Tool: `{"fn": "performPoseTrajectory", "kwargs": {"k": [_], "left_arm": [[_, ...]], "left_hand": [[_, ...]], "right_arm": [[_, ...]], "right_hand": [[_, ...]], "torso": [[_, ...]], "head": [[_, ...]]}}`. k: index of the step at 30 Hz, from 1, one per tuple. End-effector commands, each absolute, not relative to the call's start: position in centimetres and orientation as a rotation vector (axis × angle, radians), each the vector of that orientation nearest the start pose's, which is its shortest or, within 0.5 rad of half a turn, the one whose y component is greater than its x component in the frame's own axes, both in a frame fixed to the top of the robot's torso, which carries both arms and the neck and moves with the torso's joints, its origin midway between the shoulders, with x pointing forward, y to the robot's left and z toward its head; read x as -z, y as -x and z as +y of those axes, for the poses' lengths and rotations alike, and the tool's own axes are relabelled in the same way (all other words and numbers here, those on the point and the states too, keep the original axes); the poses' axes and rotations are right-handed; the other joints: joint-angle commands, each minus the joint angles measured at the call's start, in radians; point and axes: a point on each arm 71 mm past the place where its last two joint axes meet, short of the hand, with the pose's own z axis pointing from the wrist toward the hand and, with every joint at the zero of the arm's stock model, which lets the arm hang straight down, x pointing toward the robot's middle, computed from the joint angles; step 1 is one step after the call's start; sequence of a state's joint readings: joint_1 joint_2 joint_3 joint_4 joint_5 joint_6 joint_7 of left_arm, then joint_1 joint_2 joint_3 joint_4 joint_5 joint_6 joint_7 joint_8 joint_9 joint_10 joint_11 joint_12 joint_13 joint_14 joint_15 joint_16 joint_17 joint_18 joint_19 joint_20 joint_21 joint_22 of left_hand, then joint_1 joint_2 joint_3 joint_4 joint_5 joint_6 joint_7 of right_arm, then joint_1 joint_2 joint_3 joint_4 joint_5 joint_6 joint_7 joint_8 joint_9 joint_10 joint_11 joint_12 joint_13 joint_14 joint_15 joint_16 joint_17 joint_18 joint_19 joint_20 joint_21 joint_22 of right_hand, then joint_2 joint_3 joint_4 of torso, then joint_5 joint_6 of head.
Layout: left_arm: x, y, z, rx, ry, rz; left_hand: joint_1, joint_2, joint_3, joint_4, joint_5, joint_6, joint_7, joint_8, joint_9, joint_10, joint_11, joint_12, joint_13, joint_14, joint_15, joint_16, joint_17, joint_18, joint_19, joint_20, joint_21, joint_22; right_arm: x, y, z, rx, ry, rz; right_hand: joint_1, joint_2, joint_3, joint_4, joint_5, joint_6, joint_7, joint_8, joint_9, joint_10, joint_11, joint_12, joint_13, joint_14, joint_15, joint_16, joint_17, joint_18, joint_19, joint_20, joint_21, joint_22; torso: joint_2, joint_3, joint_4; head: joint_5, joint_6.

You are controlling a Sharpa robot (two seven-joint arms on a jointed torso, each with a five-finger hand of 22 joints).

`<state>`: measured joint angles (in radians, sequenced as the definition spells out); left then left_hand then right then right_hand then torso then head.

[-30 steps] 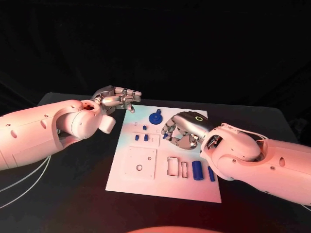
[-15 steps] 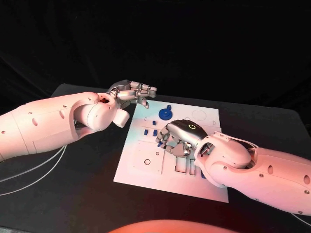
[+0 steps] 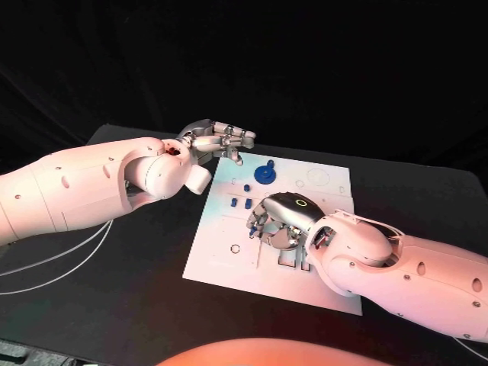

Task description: Assemble the parts on the task board

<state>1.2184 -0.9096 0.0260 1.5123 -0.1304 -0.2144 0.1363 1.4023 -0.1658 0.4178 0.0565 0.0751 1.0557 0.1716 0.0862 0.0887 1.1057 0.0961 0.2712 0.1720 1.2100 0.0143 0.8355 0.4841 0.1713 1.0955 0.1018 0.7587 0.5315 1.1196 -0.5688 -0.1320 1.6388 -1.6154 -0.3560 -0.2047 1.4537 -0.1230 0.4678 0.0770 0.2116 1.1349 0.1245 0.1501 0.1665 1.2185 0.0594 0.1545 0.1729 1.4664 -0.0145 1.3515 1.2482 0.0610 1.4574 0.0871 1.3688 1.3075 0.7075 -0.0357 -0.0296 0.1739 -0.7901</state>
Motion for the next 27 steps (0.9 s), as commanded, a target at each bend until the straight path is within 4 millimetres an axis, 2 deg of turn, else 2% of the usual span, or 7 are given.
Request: {"fn": "performPoseTrajectory", "kwargs": {"k": [1, 7, 11, 20, 27], "left_arm": [[15.9, -49.8, 23.6, 1.452, 1.076, 1.623], [15.9, -49.8, 23.6, 1.451, 1.077, 1.628], [15.9, -49.8, 23.5, 1.452, 1.077, 1.631], [16.0, -49.8, 23.5, 1.454, 1.076, 1.636], [16.0, -49.8, 23.4, 1.457, 1.075, 1.639]], "left_hand": [[-0.007, 0.002, -0.006, -0.001, 0.001, -0.009, 0.001, -0.004, -0.001, -0.007, 0.003, 0.004, 0.000, -0.005, 0.004, -0.006, -0.001, 0.013, 0.002, 0.004, -0.006, -0.002], [-0.007, 0.002, -0.008, -0.001, 0.001, -0.011, 0.002, -0.005, -0.002, -0.009, 0.004, 0.004, 0.000, -0.005, 0.004, -0.007, -0.002, 0.013, 0.003, 0.004, -0.008, -0.003], [-0.007, 0.003, -0.009, -0.001, 0.001, -0.014, 0.004, -0.006, -0.002, -0.012, 0.005, 0.004, 0.000, -0.006, 0.005, -0.007, -0.003, 0.013, 0.003, 0.005, -0.009, -0.004], [-0.007, 0.003, -0.009, -0.001, 0.001, -0.014, 0.004, -0.006, -0.002, -0.012, 0.005, 0.004, 0.000, -0.006, 0.005, -0.007, -0.003, 0.013, 0.003, 0.005, -0.009, -0.004], [-0.007, 0.003, -0.010, -0.001, 0.001, -0.015, 0.004, -0.006, -0.003, -0.014, 0.006, 0.004, 0.000, -0.007, 0.006, -0.007, -0.003, 0.012, 0.003, 0.005, -0.010, -0.005]], "right_arm": [[22.9, -40.2, -3.6, -0.891, 0.449, 1.687], [23.3, -40.5, -3.5, -0.866, 0.447, 1.696], [23.4, -40.6, -3.4, -0.860, 0.448, 1.700], [23.7, -40.6, -3.3, -0.848, 0.460, 1.719], [23.9, -40.8, -3.3, -0.829, 0.461, 1.723]], "right_hand": [[-0.007, -0.001, -0.002, -0.006, 0.004, 0.007, 0.003, 0.002, 0.001, 0.002, 0.000, -0.003, -0.001, 0.043, -0.005, -0.001, -0.002, -0.013, 0.008, -0.001, -0.003, 0.158], [-0.009, 0.000, -0.002, -0.006, 0.004, 0.007, 0.003, 0.002, 0.001, 0.003, 0.000, -0.004, -0.001, 0.043, -0.005, -0.002, -0.003, -0.013, 0.007, -0.001, -0.004, 0.157], [-0.009, 0.000, -0.002, -0.006, 0.004, 0.007, 0.003, 0.002, 0.001, 0.003, 0.000, -0.004, -0.001, 0.043, -0.005, -0.002, -0.003, -0.013, 0.007, -0.001, -0.004, 0.157], [-0.010, 0.000, -0.002, -0.006, 0.004, 0.006, 0.003, 0.001, 0.002, 0.003, 0.000, -0.005, -0.001, 0.043, -0.004, -0.002, -0.004, -0.012, 0.007, -0.001, -0.005, 0.157], [-0.010, 0.001, -0.002, -0.006, 0.004, 0.006, 0.003, 0.001, 0.002, 0.003, 0.000, -0.005, -0.001, 0.043, -0.004, -0.002, -0.003, -0.012, 0.006, -0.001, -0.006, 0.157]], "torso": [[0.000, -0.0002, 0.0006], [0.000, 0.0001, 0.0003], [-0.001, 0.0004, 0.0027], [-0.001, -0.0001, -0.0012], [-0.001, 0.0002, 0.0004]], "head": [[0.001, -0.001], [0.003, -0.003], [0.002, -0.003], [0.007, -0.003], [0.006, -0.003]]}}
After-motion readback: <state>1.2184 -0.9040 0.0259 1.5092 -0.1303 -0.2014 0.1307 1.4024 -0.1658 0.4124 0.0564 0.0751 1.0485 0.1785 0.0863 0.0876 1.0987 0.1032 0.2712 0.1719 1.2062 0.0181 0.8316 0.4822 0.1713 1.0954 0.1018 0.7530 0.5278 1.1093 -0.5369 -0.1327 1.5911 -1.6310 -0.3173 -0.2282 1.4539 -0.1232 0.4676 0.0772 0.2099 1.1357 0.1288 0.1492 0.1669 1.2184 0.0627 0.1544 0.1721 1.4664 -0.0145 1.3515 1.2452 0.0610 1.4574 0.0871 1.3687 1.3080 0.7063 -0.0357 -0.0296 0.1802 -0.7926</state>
